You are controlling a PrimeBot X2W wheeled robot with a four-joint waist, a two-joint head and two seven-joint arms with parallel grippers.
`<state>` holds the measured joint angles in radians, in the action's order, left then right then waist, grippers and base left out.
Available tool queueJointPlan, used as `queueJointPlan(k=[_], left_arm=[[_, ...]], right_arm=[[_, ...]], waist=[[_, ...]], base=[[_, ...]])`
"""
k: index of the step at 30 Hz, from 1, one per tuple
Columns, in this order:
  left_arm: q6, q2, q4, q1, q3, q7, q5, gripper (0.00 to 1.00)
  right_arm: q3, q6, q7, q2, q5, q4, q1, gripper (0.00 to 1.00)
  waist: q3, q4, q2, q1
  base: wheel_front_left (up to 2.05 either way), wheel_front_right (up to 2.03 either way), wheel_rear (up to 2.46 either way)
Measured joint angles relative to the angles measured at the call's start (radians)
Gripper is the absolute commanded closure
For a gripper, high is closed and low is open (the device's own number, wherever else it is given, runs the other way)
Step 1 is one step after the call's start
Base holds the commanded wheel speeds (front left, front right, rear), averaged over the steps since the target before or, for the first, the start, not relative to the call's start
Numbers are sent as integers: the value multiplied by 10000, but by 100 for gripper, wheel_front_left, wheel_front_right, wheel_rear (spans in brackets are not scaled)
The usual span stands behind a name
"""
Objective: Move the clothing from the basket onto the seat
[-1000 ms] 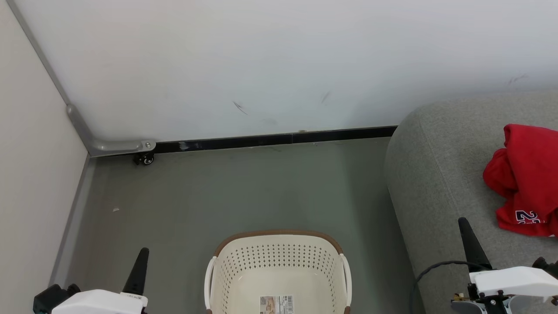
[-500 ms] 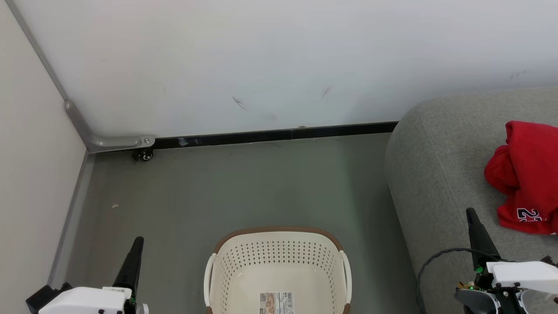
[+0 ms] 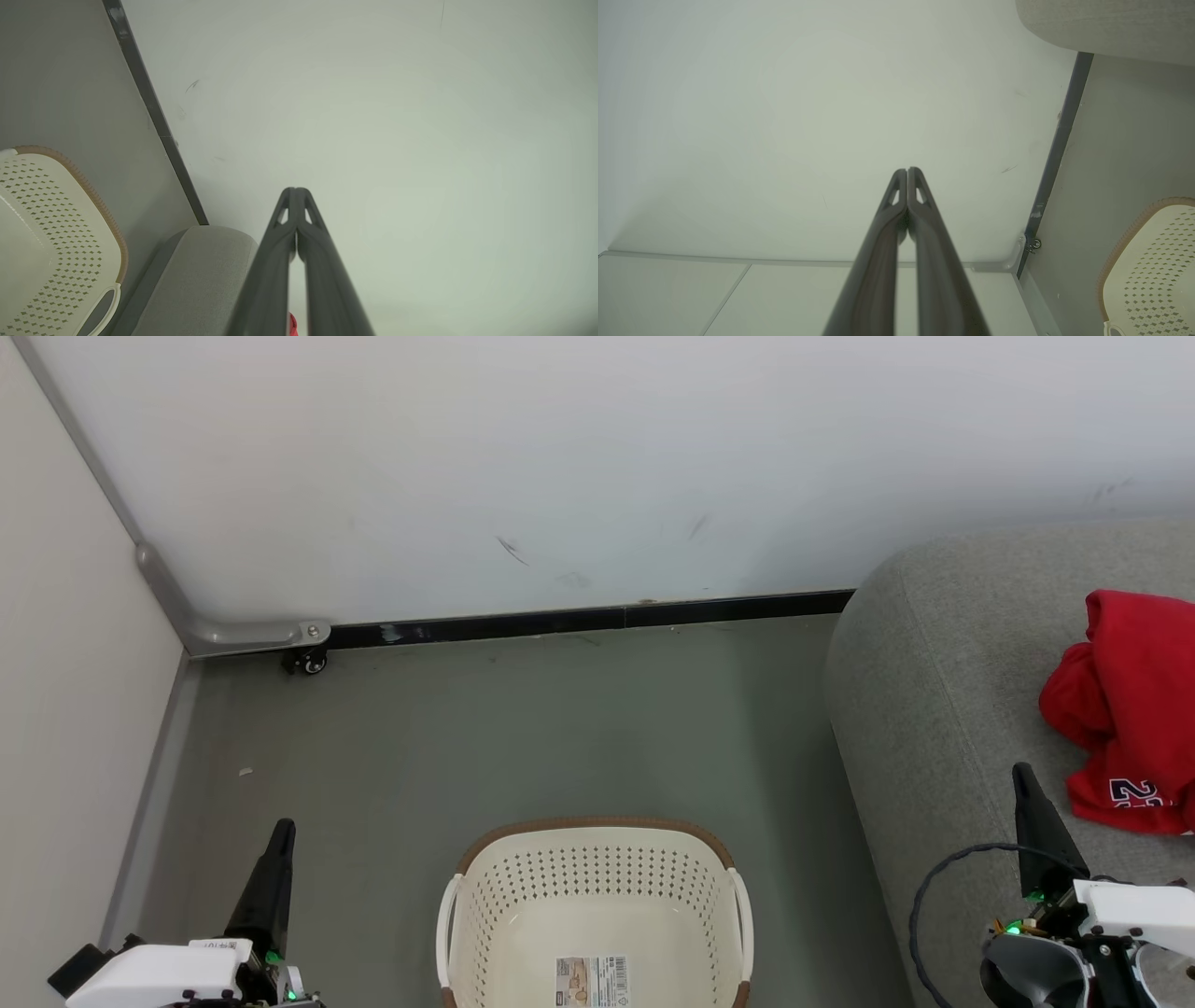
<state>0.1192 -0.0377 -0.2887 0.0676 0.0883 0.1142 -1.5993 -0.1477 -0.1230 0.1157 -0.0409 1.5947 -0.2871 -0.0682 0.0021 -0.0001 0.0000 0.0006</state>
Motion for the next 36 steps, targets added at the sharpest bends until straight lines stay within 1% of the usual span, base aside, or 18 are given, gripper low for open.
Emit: queueJointPlan(k=[36], left_arm=[[0,17,0,-1,4,-2,0,100]], right_arm=[[23,0,0,0,0,35,1,100]], waist=[[3,1,1,-2]], base=[[0,0,0]])
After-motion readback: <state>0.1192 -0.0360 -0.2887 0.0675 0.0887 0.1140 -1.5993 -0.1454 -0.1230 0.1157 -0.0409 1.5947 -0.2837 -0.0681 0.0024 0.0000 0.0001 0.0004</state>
